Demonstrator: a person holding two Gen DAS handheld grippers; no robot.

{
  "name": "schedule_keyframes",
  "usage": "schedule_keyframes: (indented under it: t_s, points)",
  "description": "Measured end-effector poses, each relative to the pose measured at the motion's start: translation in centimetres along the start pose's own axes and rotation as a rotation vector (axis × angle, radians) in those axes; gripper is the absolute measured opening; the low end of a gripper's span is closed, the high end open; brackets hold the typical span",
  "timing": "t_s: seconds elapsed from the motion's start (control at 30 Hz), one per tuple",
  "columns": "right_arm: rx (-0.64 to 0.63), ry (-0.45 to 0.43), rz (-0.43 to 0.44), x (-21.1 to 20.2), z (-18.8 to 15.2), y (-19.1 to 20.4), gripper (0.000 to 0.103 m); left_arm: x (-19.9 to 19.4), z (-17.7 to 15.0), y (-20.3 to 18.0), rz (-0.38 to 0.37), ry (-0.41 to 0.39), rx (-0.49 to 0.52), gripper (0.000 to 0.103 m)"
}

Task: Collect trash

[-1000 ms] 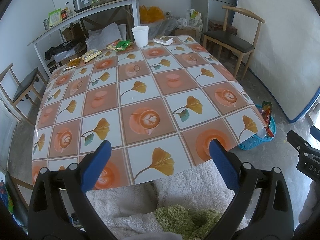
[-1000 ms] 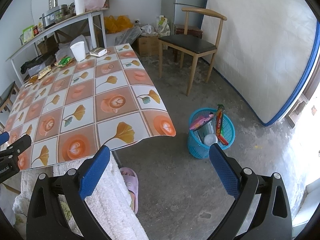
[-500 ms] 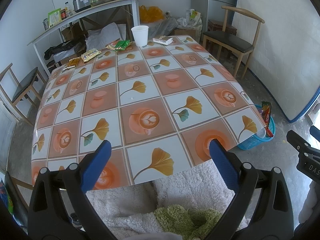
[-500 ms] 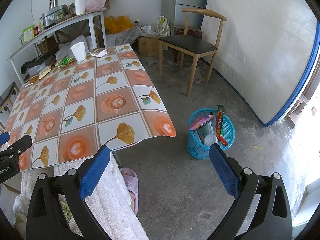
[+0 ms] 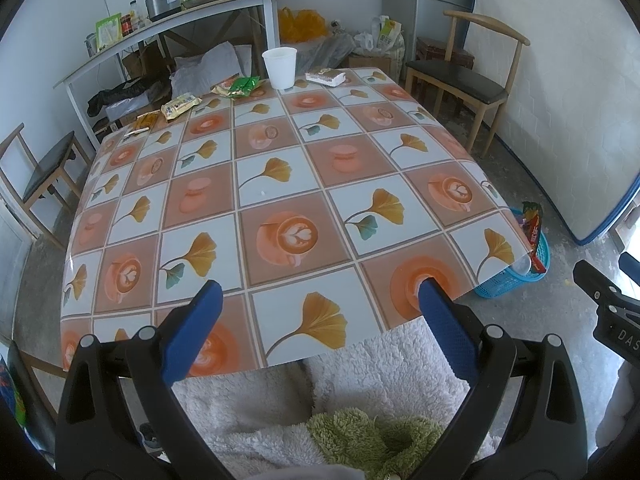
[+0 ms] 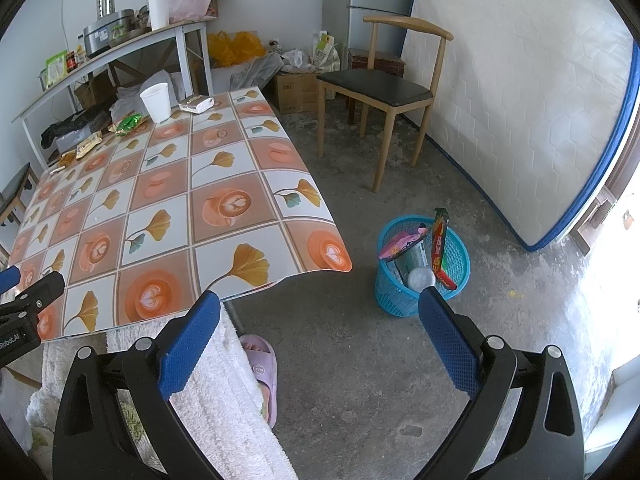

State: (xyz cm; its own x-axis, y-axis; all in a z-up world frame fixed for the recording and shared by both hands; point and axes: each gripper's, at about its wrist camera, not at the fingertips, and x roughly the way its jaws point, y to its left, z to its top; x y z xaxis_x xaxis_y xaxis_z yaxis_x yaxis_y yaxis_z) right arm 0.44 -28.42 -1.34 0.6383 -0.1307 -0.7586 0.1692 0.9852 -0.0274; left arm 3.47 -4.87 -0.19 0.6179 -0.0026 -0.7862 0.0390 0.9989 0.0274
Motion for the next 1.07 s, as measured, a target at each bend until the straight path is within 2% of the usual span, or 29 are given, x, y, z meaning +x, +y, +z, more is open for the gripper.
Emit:
schedule_keyframes:
  t_s: [1.07]
  points:
    - [-0.002, -0.001, 0.001, 0.1, -0.01, -0.24, 0.096, 0.04, -0.4, -0.71, -0.01, 0.0, -0.002, 0.094]
